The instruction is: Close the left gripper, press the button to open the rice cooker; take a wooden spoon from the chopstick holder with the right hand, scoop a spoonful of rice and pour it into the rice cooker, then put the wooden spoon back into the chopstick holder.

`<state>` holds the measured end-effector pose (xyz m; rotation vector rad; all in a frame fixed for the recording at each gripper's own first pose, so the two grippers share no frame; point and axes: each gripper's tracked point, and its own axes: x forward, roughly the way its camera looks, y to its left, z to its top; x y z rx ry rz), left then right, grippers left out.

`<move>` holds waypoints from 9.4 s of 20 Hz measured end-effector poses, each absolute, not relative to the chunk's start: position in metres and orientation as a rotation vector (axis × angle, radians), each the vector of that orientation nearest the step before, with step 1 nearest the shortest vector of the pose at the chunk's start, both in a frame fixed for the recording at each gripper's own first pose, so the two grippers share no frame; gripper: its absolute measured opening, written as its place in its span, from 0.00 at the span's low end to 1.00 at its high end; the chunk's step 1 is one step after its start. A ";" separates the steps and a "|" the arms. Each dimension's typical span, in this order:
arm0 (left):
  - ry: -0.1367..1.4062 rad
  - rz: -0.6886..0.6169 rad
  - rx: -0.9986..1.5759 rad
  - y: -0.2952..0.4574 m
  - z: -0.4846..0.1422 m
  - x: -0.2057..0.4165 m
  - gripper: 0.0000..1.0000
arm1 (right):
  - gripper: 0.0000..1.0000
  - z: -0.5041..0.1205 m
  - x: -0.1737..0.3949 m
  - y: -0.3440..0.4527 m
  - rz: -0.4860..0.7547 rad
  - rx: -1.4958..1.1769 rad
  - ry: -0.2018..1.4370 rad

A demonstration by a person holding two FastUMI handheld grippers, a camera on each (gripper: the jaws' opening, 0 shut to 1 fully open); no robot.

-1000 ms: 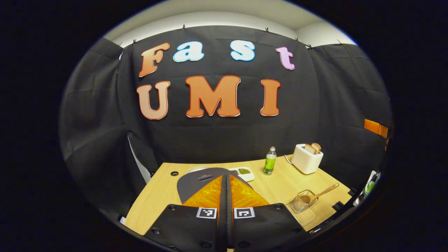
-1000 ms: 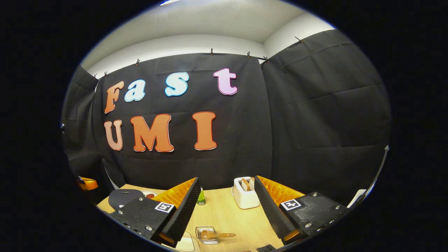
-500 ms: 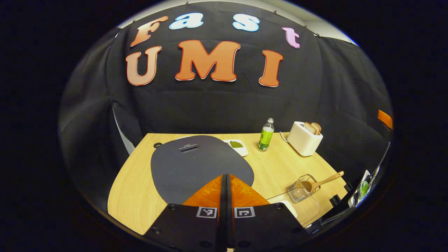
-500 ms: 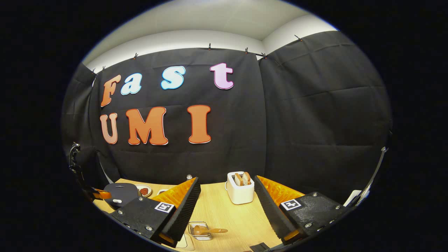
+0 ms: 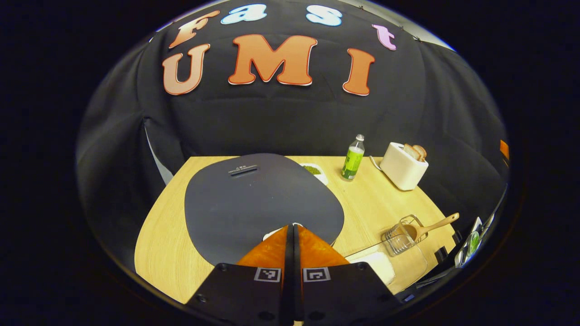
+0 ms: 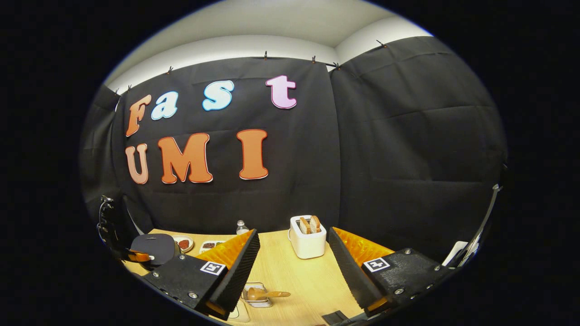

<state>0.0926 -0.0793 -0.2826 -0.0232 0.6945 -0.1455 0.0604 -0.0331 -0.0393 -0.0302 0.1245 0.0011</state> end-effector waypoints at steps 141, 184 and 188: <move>0.213 0.160 -0.048 0.185 -0.051 0.015 0.99 | 0.04 -0.279 -0.011 0.129 0.028 1.257 0.633; 0.156 0.231 -0.018 0.175 -0.045 0.040 0.97 | 0.04 -0.094 0.133 0.308 0.405 0.906 0.538; 0.155 0.238 -0.018 0.178 -0.046 0.038 0.98 | 0.04 -0.085 0.133 0.312 0.419 0.770 0.479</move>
